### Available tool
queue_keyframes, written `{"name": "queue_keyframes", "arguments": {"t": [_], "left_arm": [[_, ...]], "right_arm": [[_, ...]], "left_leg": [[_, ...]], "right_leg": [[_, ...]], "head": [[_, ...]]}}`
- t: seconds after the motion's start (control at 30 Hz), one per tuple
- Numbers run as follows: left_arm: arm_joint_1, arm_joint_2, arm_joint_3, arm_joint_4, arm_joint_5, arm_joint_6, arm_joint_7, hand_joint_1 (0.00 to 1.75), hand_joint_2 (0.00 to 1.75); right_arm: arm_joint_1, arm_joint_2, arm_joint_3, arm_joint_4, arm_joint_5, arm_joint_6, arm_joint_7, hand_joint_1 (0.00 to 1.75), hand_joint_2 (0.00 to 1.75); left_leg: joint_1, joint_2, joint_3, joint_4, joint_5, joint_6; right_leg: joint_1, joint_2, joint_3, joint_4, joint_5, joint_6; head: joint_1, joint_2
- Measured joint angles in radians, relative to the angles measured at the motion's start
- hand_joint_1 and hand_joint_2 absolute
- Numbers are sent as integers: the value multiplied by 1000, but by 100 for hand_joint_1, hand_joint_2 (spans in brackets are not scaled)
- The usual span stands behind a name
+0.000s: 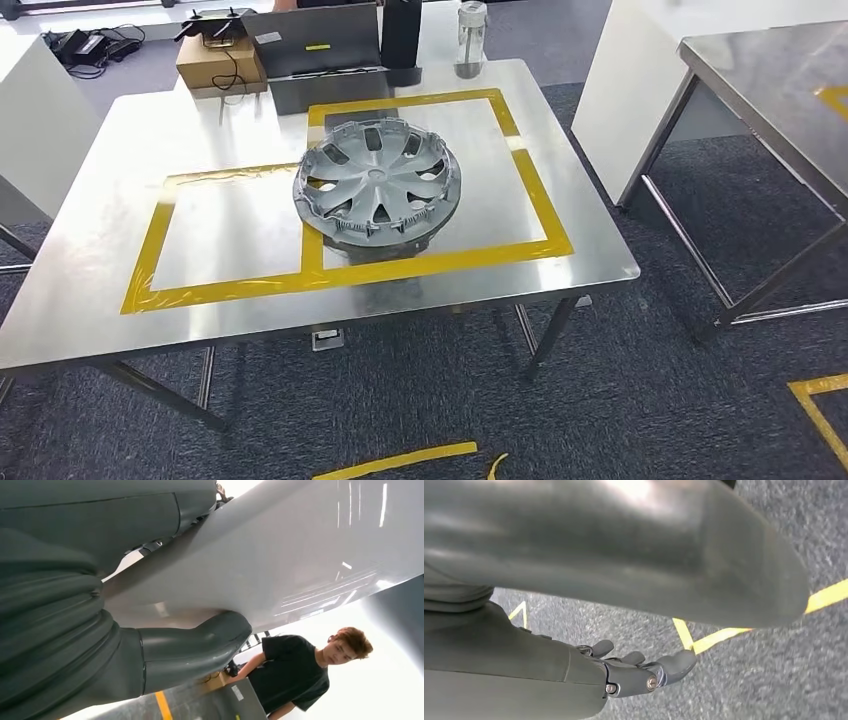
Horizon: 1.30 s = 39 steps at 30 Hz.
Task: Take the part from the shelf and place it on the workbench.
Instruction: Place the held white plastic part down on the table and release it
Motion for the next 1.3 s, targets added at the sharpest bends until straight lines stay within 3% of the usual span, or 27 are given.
{"name": "queue_keyframes", "arguments": {"t": [0.03, 0.07, 0.13, 0.2, 0.23, 0.33, 0.4, 0.5, 0.53, 0.57, 0.67, 0.73, 0.87, 0.93, 1.17, 1.3], "left_arm": [[-1, 0, -4, 7, -2, -2, 1, 175, 175], [-3, -1, -7, 14, -4, -4, 1, 175, 175], [-9, -1, -13, 29, -5, -6, 2, 175, 175], [-18, -3, -19, 51, -5, -7, 7, 175, 175], [-22, -4, -24, 62, -5, -8, 11, 175, 175], [-43, -6, -36, 90, 3, -31, 43, 175, 175], [-65, -7, -48, 125, 14, -71, 82, 175, 175], [-95, -10, -79, 209, 5, -124, 130, 175, 175], [-106, -11, -92, 241, -7, -136, 137, 175, 175], [-119, -12, -105, 279, -21, -145, 142, 175, 175], [-179, -16, -146, 407, -66, -158, 136, 175, 175], [-253, -25, -188, 535, -116, -146, 119, 175, 175], [-376, -63, -295, 785, -240, -104, 99, 175, 175], [-417, -94, -345, 869, -277, -95, 104, 175, 175], [-487, -191, -475, 1023, -371, -65, 114, 175, 175], [-502, -219, -525, 1059, -392, -49, 107, 0, 175]], "right_arm": [[0, 1, 0, 0, 0, 0, 0, 0, 0], [1, 2, 0, 0, 0, 0, 0, 0, 0], [2, 3, 0, 0, 0, 0, 0, 0, 0], [2, 4, 0, 0, 0, 0, -1, 0, 0], [1, 4, 0, 0, 0, 0, -1, 0, 0], [-4, 3, -1, 0, 0, 0, -1, 0, 0], [-7, 2, -1, 0, 1, 0, 4, 0, 0], [-9, 3, -1, 0, 5, 0, 12, 0, 0], [-9, 3, -1, 0, 7, 0, 14, 0, 0], [-8, 3, -1, 0, 10, 1, 16, 0, 0], [-9, 3, -1, 0, 18, 5, 18, 0, 0], [-11, 2, -1, 0, 23, 10, 16, 0, 0], [-18, 1, -1, 0, 29, 14, 7, 0, 0], [-19, 0, -1, 0, 31, 13, 6, 0, 0], [-18, 0, -2, 0, 38, 12, 19, 0, 0], [-17, 0, -2, 0, 42, 12, 24, 0, 0]], "left_leg": [[1, 0, -20, 0, -7, -2], [2, 1, -25, -29, 9, -5], [6, 2, -12, -145, 113, -9], [5, 4, -1, -229, 191, 1], [4, 4, 0, -242, 204, 9], [6, 2, 11, -244, 197, 30], [8, 3, 23, -249, 187, 41], [6, 5, 37, -250, 171, 49], [5, 4, 44, -250, 165, 49], [4, 4, 52, -250, 158, 48], [2, 2, 79, -251, 140, 43], [-1, -3, 85, -251, 133, 36], [-6, -2, 88, -260, 134, 37], [-7, 1, 92, -266, 135, 32], [-7, 4, 98, -275, 136, 23], [-7, 4, 101, -275, 136, 22]], "right_leg": [[-1, 1, 14, 0, -12, 1], [-2, 2, 30, 0, -24, 4], [-6, 4, 59, 2, -49, 13], [-6, 6, 73, 4, -71, 26], [-5, 6, 75, 3, -78, 32], [-5, 4, 82, 4, -95, 47], [-7, -1, 45, 76, -125, 58], [-10, -4, -93, 273, -177, 66], [-11, -5, -127, 303, -168, 66], [-10, -5, -144, 299, -139, 64], [-6, -7, -105, 129, 4, 49], [-1, -10, -77, 42, 42, 40], [-3, -6, -66, 10, 44, 49], [-3, -3, -66, 10, 43, 45], [-3, 0, -64, 10, 41, 40], [-4, 1, -61, 10, 41, 39]], "head": [[0, 0], [0, 0], [-1, 0], [-4, 0], [-5, 0], [-4, 0], [-2, 0], [0, 0], [0, 0], [0, 0], [0, 0], [0, 0], [1, 0], [1, 0], [1, 0], [1, 0]]}}
